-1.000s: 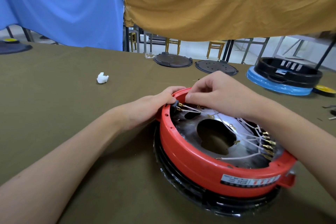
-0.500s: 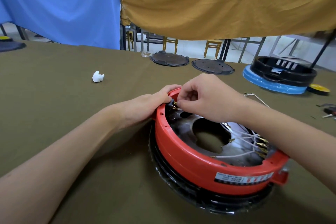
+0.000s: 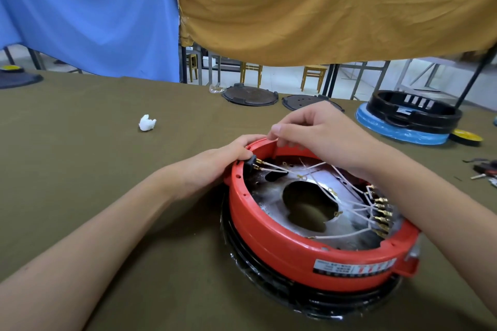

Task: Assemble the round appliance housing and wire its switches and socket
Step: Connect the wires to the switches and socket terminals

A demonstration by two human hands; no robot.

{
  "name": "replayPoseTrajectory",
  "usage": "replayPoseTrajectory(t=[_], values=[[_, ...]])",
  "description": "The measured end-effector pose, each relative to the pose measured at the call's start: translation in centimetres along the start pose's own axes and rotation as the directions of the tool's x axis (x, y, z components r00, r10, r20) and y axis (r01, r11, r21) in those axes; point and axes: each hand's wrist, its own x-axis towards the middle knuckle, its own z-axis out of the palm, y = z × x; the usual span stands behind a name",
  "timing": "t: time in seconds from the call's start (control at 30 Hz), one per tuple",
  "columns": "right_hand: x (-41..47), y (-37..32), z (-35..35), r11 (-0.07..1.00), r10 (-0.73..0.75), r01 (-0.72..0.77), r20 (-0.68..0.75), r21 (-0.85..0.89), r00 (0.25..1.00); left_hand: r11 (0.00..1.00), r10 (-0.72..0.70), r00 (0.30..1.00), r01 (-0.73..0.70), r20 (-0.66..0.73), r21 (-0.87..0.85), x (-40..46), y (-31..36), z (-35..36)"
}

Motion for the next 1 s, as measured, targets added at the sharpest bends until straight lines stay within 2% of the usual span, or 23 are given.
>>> replayPoseTrajectory(t=[0.13, 0.27, 0.4, 0.57, 0.67, 0.73, 0.8, 0.9, 1.0], values=[[0.0, 0.2, -1.8, 0.993, 0.014, -0.009, -0.041, 0.119, 0.999, 0.998, 0.039, 0.999, -0.04, -0.018, -0.039, 0.1, 0.3, 0.1], [-0.1, 1.5, -4.1, 0.989, 0.049, -0.037, -0.081, 0.146, 0.996, 0.997, 0.068, 0.996, -0.067, -0.05, 0.035, 0.4, 0.3, -0.2], [-0.6, 4.1, -5.4, 0.977, 0.096, -0.05, -0.218, 0.21, 0.971, 0.99, 0.122, 0.986, -0.113, -0.114, 0.083, 0.5, 0.1, -0.2], [-1.3, 8.8, -7.3, 0.952, 0.243, -0.121, -0.459, 0.28, 0.854, 0.984, 0.179, 0.968, -0.175, -0.174, 0.038, 0.7, -0.6, -0.7], [-1.6, 11.3, -8.4, 0.925, 0.348, -0.187, -0.54, 0.331, 0.767, 0.982, 0.183, 0.935, -0.187, -0.304, 0.016, 1.2, -0.6, -0.8], [-1.7, 13.0, -8.6, 0.919, 0.39, -0.265, -0.559, 0.293, 0.732, 0.983, 0.156, 0.915, -0.181, -0.371, -0.033, 1.6, -0.5, -0.5], [-2.0, 14.4, -8.4, 0.902, 0.431, -0.36, -0.528, 0.236, 0.732, 0.979, 0.146, 0.909, -0.189, -0.39, -0.075, 1.6, -0.3, -0.1], [-2.2, 15.5, -8.1, 0.881, 0.451, -0.459, -0.489, 0.111, 0.747, 0.967, 0.184, 0.902, -0.238, -0.39, -0.095, 0.8, -0.3, 0.2], [-2.3, 15.6, -8.1, 0.871, 0.422, -0.488, -0.413, -0.064, 0.807, 0.965, 0.183, 0.891, -0.242, -0.415, -0.095, 0.4, -0.2, 0.3]])
